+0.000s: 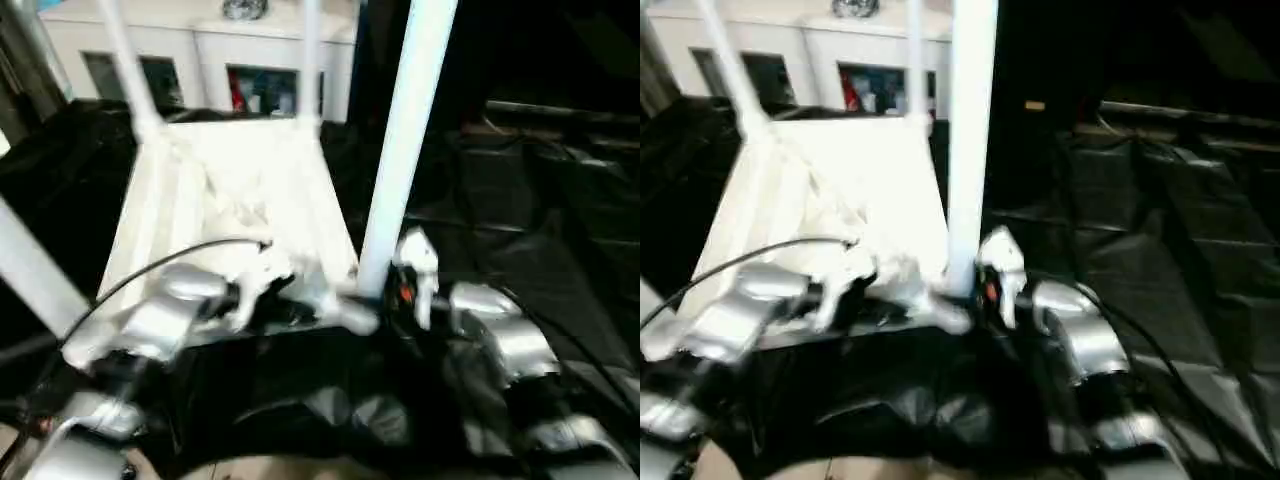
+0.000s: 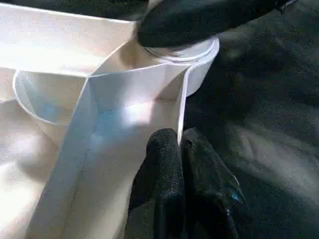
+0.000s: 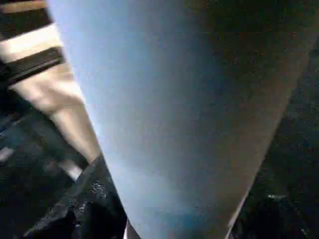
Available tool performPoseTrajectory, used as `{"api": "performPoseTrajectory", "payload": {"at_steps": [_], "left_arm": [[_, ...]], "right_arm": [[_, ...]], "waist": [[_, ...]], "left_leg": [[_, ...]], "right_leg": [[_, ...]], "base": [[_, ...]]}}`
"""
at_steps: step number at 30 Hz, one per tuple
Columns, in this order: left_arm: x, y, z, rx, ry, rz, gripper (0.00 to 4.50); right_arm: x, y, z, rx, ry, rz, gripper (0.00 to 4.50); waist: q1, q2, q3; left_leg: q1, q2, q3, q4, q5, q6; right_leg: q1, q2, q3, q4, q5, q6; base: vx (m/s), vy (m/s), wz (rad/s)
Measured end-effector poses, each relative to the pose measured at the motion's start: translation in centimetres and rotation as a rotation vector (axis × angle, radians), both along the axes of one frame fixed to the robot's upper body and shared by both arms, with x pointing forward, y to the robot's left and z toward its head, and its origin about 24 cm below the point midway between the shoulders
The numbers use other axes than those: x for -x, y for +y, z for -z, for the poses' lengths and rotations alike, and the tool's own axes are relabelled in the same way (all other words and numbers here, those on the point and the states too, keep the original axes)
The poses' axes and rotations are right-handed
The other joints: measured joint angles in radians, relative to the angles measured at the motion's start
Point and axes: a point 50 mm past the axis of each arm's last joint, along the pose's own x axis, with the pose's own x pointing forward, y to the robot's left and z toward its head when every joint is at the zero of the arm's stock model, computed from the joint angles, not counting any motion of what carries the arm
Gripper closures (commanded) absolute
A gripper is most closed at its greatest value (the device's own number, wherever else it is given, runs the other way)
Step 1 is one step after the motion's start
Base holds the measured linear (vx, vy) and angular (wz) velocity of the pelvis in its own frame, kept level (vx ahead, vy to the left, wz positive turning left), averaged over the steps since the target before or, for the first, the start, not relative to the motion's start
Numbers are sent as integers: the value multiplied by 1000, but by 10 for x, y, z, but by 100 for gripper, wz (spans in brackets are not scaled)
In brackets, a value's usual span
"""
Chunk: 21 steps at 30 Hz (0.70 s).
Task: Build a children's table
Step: Rotate leg to tighten
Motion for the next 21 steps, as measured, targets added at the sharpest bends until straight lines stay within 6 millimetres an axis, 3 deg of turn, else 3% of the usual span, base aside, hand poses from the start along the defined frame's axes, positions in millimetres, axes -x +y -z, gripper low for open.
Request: {"api": "performPoseTrajectory", "payload": {"at_steps": [6,8,13,16,21], "left_arm": [[-6,-17,2,18,-16,-110,450],[-6,-19,2,22,-18,-110,450],[-7,-21,1,29,-26,-103,450],[-6,-25,0,34,-32,-84,450],[-3,-34,-1,40,-39,-35,450]], "right_arm": [[-12,7,2,25,-25,214,229],[-13,6,2,7,-26,226,190],[-13,5,-1,-16,-29,208,141],[-9,-5,-2,6,-41,152,141],[2,-33,-8,54,-61,38,141]], "waist": [[-8,0,0],[-8,1,-1],[-8,1,-1],[-3,1,-1],[22,5,0]], "left_leg": [[-1,0,0,0,0,0],[-1,0,-1,0,0,0],[-1,0,0,0,0,0],[-2,0,0,0,0,0],[-5,0,0,0,0,0]], "right_leg": [[-1,0,0,0,0,0],[-1,0,0,0,0,0],[-1,0,0,0,5,-7],[-1,0,0,-1,5,-6],[-1,0,0,-1,2,-3]], "base": [[0,0,0],[0,0,0],[0,0,0],[0,0,0],[0,0,0]]}}
